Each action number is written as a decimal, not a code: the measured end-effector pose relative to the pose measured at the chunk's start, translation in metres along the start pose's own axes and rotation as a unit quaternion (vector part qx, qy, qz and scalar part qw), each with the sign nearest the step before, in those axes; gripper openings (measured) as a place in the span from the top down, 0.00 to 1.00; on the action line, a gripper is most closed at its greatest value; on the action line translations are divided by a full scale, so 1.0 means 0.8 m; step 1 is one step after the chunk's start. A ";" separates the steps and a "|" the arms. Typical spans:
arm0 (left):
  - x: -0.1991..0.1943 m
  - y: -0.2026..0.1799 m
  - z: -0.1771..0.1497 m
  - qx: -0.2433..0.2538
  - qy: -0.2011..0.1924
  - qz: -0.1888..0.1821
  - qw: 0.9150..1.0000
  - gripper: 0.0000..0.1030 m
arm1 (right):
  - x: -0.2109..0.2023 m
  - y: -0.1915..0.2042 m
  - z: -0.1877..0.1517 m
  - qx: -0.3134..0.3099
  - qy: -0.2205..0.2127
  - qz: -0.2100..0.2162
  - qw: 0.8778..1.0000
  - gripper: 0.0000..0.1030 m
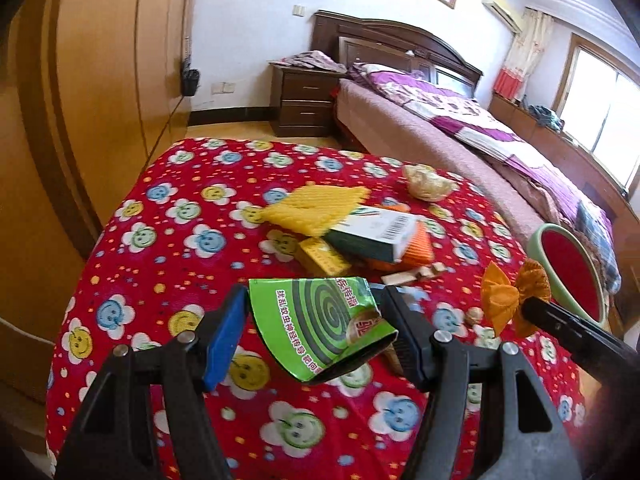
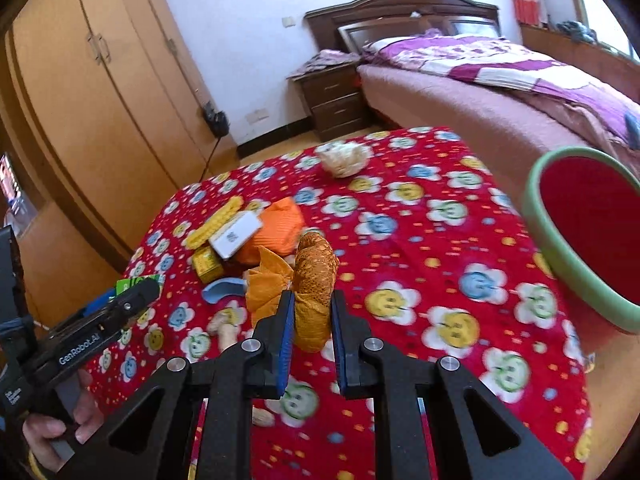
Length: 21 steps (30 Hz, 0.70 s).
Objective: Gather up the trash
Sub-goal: 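Carry both items over the red bucket and open both tools to drop them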
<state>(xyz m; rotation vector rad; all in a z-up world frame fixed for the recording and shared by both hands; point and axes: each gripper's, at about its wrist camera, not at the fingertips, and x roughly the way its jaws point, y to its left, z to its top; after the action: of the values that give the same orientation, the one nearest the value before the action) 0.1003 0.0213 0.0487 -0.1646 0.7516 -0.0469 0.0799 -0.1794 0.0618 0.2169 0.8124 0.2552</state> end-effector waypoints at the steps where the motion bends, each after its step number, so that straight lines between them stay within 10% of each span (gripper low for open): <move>1: -0.002 -0.006 -0.001 0.004 0.001 -0.006 1.000 0.34 | -0.005 -0.006 -0.001 0.004 -0.002 -0.002 1.000 0.84; 21: -0.017 -0.112 0.001 0.059 0.025 -0.093 0.994 0.34 | -0.095 -0.107 -0.008 0.061 -0.082 -0.061 0.993 0.83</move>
<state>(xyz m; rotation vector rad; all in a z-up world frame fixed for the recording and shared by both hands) 0.0924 -0.0660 0.0732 -0.1201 0.7807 -0.2722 0.0370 -0.2833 0.0846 0.2986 0.6761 0.0709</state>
